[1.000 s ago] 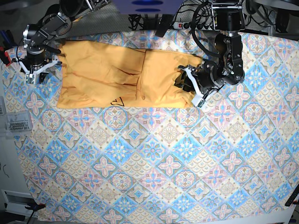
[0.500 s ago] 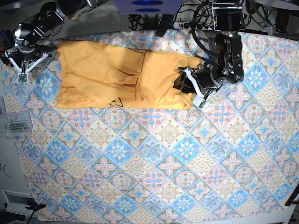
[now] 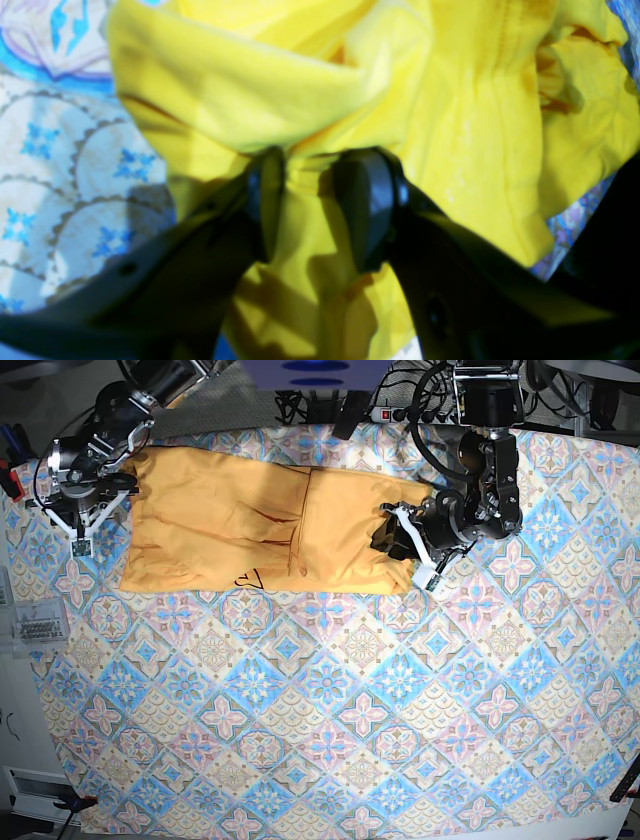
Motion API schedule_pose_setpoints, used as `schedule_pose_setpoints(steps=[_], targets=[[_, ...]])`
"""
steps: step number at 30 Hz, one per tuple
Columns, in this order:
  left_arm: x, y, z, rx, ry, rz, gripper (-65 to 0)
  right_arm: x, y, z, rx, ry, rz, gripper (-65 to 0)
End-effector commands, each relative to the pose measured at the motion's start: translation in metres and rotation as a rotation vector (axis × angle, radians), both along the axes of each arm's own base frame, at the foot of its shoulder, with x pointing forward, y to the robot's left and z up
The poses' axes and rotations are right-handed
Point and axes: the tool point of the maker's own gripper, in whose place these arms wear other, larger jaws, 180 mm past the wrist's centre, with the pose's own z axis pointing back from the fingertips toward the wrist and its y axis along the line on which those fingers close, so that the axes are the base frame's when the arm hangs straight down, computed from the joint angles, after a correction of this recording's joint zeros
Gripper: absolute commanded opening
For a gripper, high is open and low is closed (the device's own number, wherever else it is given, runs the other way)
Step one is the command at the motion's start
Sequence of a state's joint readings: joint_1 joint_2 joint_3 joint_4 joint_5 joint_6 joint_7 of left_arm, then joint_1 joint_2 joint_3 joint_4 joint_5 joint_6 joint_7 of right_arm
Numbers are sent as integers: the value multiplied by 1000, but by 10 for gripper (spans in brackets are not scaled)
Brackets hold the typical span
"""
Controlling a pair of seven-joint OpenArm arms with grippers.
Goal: Fold the T-shirt properly
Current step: 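Release the strip's end with the right gripper and move it outward, then lower the right gripper and grasp the strip's outer end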
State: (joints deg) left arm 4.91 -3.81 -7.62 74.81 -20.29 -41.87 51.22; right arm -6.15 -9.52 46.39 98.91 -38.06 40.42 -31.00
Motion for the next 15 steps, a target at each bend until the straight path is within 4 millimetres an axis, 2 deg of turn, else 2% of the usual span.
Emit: schedule_pose_setpoints(steps=[1, 4, 7, 10, 13, 15], targets=[[-12, 7, -15, 77, 67, -14, -424, 13, -3, 12, -8, -61, 5, -449], [-12, 7, -15, 77, 65, -13, -424, 18, 0, 11, 15, -84, 3, -449], [-12, 7, -15, 77, 65, -13, -424, 33, -1, 9, 52, -117, -26, -449], [-12, 7, -15, 77, 65, -13, -424, 29, -22, 7, 85, -159, -149, -449], [-17, 7, -17, 76, 75, -11, -424, 31, -29, -3, 147, -186, -235, -449], [-17, 7, -17, 76, 75, -11, -424, 36, -42, -2, 148, -195, -249, -449]])
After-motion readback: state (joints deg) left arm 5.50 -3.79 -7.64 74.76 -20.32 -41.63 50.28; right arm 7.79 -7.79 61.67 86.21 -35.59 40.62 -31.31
